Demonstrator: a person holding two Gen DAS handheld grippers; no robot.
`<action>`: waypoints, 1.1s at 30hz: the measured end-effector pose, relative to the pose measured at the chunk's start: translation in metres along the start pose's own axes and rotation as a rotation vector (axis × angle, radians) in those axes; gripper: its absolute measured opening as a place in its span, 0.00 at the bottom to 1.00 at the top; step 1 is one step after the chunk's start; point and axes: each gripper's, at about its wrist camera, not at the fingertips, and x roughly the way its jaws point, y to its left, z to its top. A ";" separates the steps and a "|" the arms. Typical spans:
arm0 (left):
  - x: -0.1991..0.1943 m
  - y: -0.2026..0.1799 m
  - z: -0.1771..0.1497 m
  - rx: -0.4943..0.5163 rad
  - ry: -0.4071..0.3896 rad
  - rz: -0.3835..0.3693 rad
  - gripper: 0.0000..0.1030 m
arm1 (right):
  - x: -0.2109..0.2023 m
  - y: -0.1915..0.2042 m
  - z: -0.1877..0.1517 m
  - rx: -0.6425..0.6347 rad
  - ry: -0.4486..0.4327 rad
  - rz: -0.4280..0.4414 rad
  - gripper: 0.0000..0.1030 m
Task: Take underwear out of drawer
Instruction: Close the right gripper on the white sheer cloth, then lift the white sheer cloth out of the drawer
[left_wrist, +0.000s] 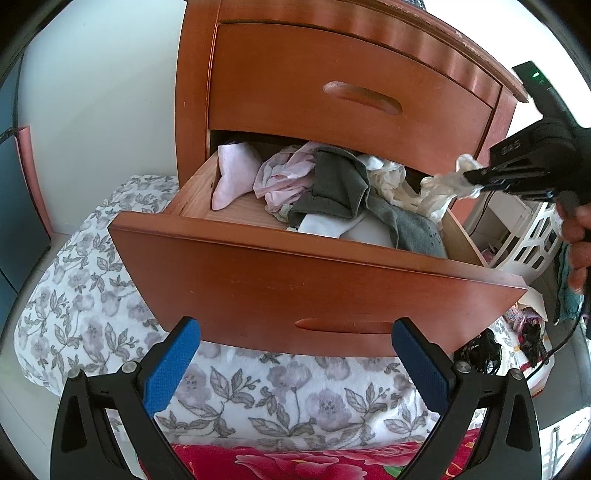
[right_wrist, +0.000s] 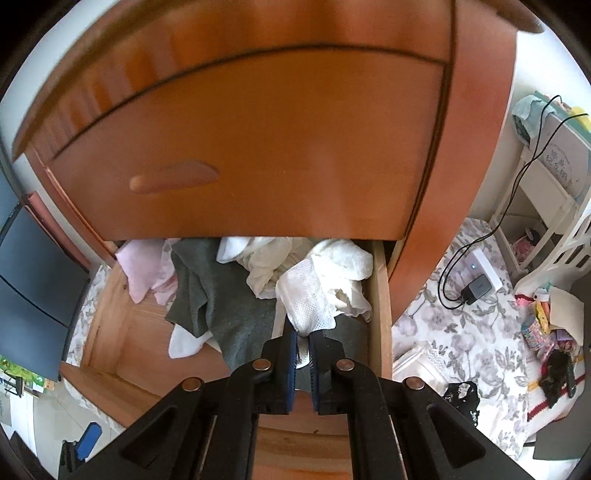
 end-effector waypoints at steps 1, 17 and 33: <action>0.000 0.000 0.000 -0.001 0.002 0.000 1.00 | -0.004 0.000 0.001 -0.001 -0.006 0.001 0.06; 0.002 -0.001 0.000 0.005 0.012 0.003 1.00 | -0.084 0.000 0.011 -0.009 -0.159 0.081 0.05; 0.004 0.000 -0.001 0.003 0.019 0.002 1.00 | -0.169 0.015 0.026 -0.044 -0.320 0.131 0.05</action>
